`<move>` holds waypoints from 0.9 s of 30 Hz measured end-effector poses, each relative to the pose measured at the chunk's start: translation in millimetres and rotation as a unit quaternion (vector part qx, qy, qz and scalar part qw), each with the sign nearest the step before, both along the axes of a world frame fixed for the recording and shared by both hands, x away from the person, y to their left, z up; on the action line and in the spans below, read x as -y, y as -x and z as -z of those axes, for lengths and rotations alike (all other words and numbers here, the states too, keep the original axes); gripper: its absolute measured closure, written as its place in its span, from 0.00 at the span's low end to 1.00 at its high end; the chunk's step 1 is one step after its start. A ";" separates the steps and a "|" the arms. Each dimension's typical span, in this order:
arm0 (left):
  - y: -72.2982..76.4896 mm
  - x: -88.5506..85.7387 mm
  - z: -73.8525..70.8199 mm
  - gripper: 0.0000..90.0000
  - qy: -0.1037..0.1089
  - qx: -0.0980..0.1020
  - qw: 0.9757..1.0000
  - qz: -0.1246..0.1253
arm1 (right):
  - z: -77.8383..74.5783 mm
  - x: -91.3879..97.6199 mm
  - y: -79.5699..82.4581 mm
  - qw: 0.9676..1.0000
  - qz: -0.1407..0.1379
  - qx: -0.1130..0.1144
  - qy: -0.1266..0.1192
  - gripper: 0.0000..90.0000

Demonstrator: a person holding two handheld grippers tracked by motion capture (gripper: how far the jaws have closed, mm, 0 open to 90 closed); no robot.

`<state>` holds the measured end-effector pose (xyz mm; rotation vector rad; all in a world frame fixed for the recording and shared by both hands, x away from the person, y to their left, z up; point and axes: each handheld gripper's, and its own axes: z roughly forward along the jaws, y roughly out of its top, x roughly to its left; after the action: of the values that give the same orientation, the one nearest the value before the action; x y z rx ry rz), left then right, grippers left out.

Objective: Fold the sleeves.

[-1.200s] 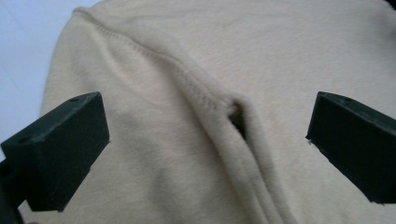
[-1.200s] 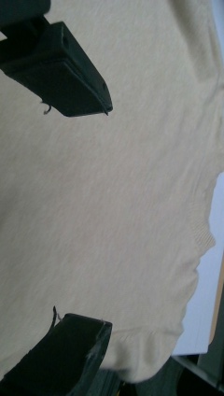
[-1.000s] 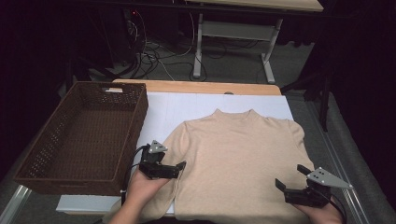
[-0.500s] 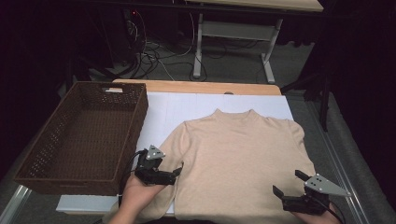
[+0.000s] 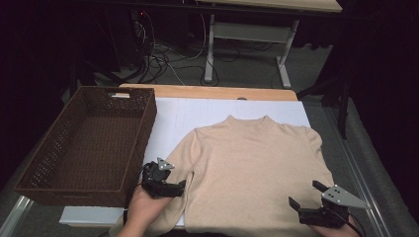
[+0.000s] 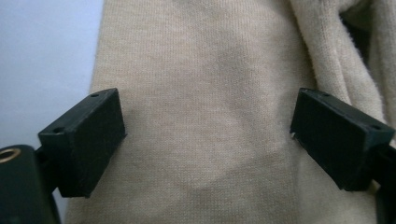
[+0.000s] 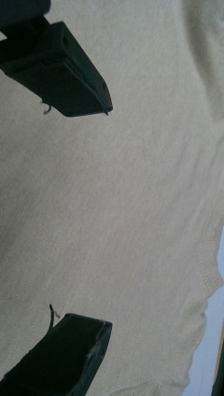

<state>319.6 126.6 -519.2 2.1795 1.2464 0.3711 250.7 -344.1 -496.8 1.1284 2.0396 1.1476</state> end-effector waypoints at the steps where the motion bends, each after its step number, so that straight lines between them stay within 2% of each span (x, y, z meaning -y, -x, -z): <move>1: 0.8 -0.3 0.2 0.12 0.003 0.001 1.000 0.004 | 0.2 0.7 -1.0 1.000 0.002 -0.001 0.000 0.00; 3: 2.6 -1.5 0.1 0.19 0.007 0.007 1.000 0.016 | 0.2 1.2 -3.1 1.000 0.005 -0.002 0.000 0.00; 5: 4.5 -1.6 0.0 0.32 0.012 0.016 1.000 0.024 | -0.4 0.6 -4.3 1.000 0.007 -0.003 0.000 0.00; 9: 6.5 0.1 0.1 0.52 0.015 0.027 0.999 0.033 | 0.9 -1.8 -4.9 1.000 0.010 -0.005 -0.001 0.00; 12: 6.7 2.9 1.0 0.71 0.017 0.036 0.999 0.036 | 1.5 -3.5 -3.9 1.000 0.010 -0.007 -0.002 0.00; 14: 6.7 4.1 1.5 0.79 0.017 0.040 0.998 0.040 | 1.9 -4.2 -4.3 1.000 0.009 -0.008 -0.001 0.00; 21: 5.4 0.9 1.3 0.87 0.031 0.037 0.998 0.035 | 1.0 -10.1 -7.3 1.000 -0.006 -0.002 0.006 0.00; 23: 6.1 1.3 0.8 0.87 0.030 0.039 0.998 0.034 | 1.5 -11.0 -7.6 1.000 -0.009 -0.001 0.007 0.00; 27: 9.2 2.8 -2.6 0.88 0.042 0.050 0.997 0.030 | 1.7 -12.0 -5.2 1.000 -0.018 -0.001 0.004 0.00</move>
<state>310.4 123.8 -516.6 2.0955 1.1199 0.3927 255.9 -332.2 -498.5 1.0944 2.0713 1.1558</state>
